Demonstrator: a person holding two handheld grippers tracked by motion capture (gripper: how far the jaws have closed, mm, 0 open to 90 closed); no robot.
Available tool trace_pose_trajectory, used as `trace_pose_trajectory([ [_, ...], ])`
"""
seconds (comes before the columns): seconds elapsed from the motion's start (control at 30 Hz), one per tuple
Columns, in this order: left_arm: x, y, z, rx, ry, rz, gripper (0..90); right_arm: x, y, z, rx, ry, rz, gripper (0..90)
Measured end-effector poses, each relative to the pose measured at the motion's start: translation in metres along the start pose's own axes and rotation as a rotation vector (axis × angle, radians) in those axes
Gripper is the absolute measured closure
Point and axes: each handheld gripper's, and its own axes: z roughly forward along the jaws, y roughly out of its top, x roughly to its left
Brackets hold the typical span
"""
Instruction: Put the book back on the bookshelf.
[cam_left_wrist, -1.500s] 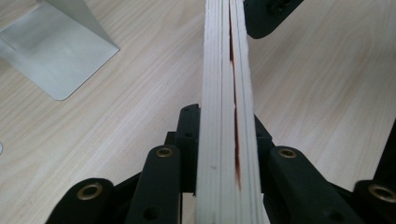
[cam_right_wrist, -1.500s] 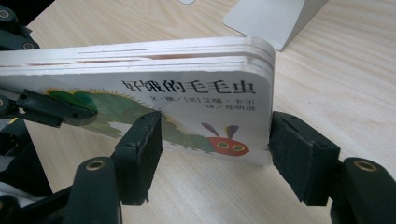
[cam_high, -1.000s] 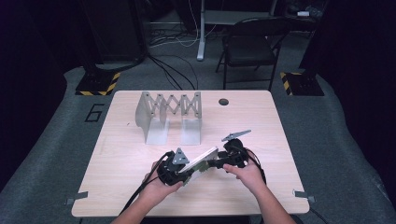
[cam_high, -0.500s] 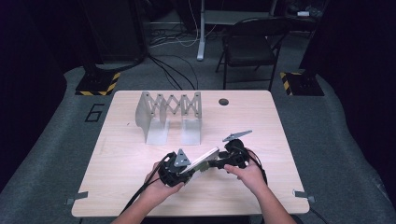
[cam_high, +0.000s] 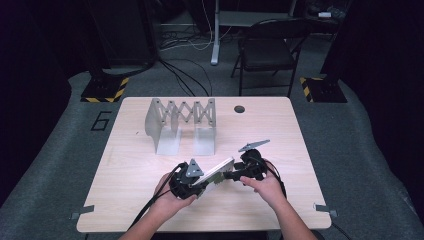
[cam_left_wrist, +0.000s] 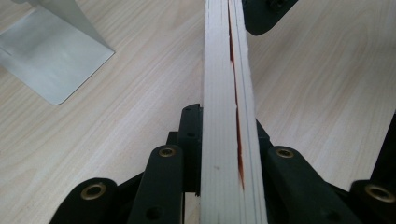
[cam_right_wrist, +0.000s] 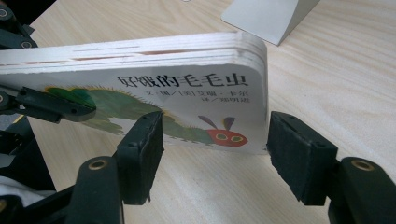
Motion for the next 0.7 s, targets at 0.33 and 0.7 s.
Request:
trace_pose_trajectory([
  [0.33,0.0001,-0.0001,0.0011,-0.016,0.011,-0.003,75.8,-0.0009,-0.001,0.0002,0.002,0.006,0.016,35.9],
  [0.7,-0.002,0.0009,0.0004,-0.029,0.056,0.01,76.1,-0.0016,-0.0017,0.0004,-0.001,0.004,0.018,36.0],
])
